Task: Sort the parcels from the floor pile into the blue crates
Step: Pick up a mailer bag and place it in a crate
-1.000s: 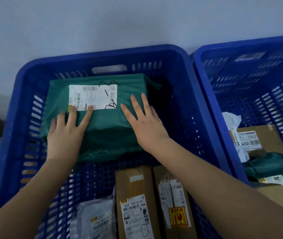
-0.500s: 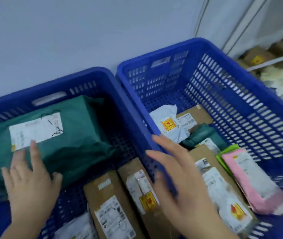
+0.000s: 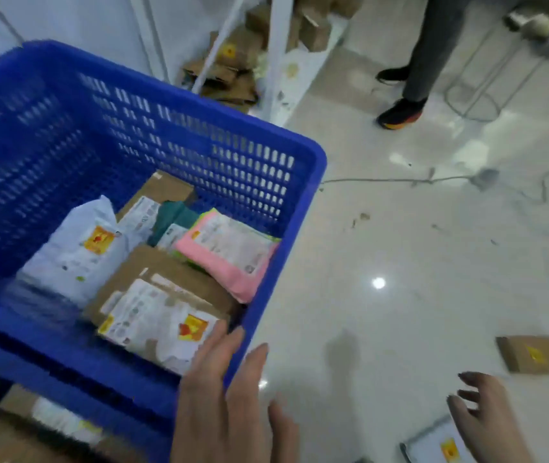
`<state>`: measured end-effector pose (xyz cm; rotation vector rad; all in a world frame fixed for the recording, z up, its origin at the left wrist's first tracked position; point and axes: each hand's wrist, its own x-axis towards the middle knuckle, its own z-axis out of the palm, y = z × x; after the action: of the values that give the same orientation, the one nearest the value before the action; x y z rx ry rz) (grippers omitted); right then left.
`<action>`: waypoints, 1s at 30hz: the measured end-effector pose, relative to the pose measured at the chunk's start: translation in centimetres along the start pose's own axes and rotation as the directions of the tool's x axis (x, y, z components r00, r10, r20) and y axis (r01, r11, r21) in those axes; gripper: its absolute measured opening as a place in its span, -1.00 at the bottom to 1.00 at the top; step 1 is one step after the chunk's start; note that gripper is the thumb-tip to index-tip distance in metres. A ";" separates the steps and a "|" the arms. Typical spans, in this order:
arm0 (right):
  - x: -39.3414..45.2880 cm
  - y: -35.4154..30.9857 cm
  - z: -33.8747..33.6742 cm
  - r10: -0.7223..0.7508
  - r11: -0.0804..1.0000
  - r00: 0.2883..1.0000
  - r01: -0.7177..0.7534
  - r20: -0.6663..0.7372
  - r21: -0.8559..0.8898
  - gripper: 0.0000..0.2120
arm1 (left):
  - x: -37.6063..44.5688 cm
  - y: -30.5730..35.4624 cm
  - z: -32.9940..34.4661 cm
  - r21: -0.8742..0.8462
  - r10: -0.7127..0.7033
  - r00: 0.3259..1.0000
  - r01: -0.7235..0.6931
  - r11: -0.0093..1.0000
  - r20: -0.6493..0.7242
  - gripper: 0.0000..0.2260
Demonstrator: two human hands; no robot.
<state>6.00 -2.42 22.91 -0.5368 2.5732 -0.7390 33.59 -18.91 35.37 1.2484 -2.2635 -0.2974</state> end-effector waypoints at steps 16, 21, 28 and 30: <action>-5.6 26.4 -5.7 0.730 0.521 0.487 -0.851 0.480 0.071 -0.86 | -15.9 18.1 28.9 0.233 -0.237 -0.033 -0.084 0.969 0.971 -0.74; -5.4 31.4 -5.4 0.765 0.346 0.389 -0.921 0.514 0.181 -0.93 | -19.3 20.9 33.1 0.235 -0.249 -0.113 -0.125 0.964 0.962 -0.87; -1.5 38.4 -0.8 0.761 0.358 0.453 -0.890 0.464 0.282 -0.90 | -21.5 23.7 44.0 0.257 -0.265 -0.096 -0.081 0.963 0.960 -0.73; 0.3 40.9 1.4 0.756 0.381 0.460 -0.888 0.467 0.258 -0.91 | -23.0 24.5 48.6 0.217 -0.215 -0.111 0.010 0.976 0.970 -0.69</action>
<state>-3.64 29.02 -1.48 0.7778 1.8614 -0.7615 -0.72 10.64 -2.49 1.4951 -3.4305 -1.8072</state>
